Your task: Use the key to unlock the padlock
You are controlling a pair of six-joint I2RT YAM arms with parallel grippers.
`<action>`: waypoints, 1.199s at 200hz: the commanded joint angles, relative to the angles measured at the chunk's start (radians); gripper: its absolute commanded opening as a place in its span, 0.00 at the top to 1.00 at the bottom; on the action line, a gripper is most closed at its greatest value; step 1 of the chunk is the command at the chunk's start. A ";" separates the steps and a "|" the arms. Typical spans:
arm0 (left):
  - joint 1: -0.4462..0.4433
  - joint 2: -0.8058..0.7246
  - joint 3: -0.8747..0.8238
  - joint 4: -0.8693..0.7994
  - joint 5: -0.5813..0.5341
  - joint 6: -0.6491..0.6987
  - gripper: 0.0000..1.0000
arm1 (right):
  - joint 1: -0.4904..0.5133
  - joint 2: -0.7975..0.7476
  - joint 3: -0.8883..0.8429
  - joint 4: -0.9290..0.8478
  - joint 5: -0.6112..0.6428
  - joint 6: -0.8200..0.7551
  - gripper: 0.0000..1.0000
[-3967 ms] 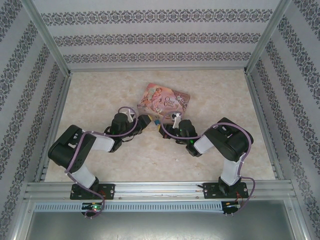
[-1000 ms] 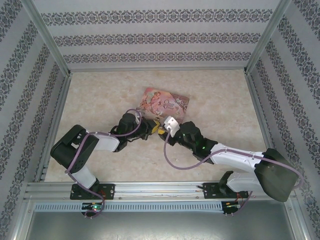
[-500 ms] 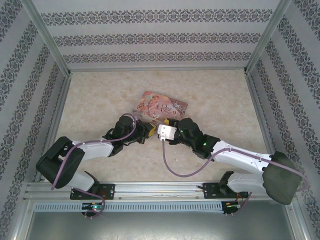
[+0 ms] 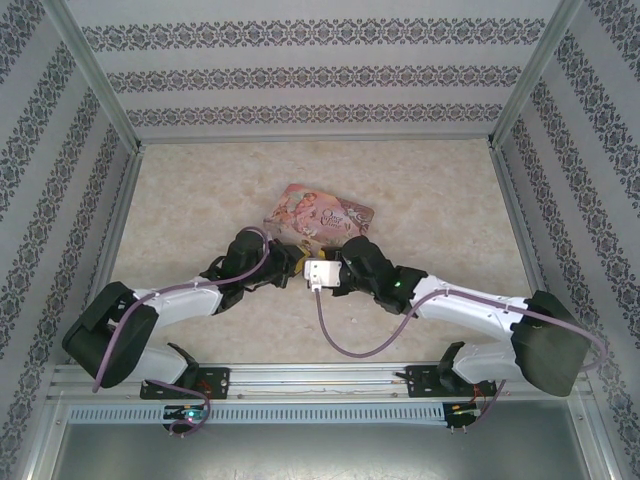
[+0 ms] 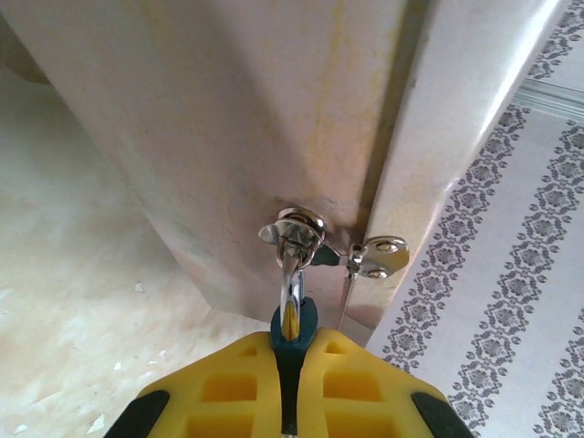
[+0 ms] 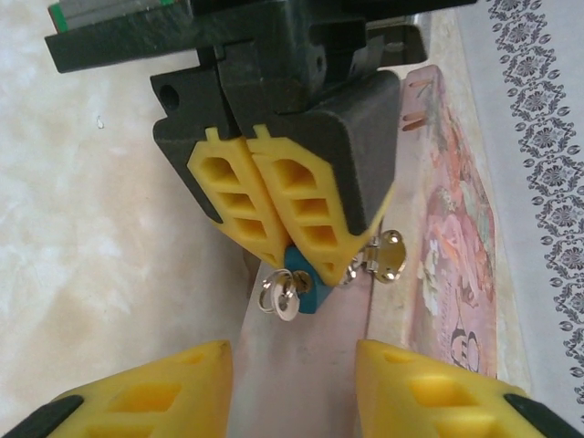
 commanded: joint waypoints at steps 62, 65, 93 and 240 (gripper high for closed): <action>-0.011 -0.043 0.055 -0.012 -0.012 0.018 1.00 | 0.024 0.070 0.053 0.048 0.041 -0.017 0.70; -0.012 -0.043 0.055 -0.012 -0.012 0.018 1.00 | 0.024 0.072 0.053 0.050 0.041 -0.018 0.71; -0.011 -0.044 0.053 -0.012 -0.013 0.018 1.00 | 0.024 0.082 0.053 0.057 0.049 -0.021 0.75; -0.011 -0.043 0.048 0.012 -0.016 0.009 1.00 | 0.024 0.149 0.063 0.138 0.082 0.025 0.92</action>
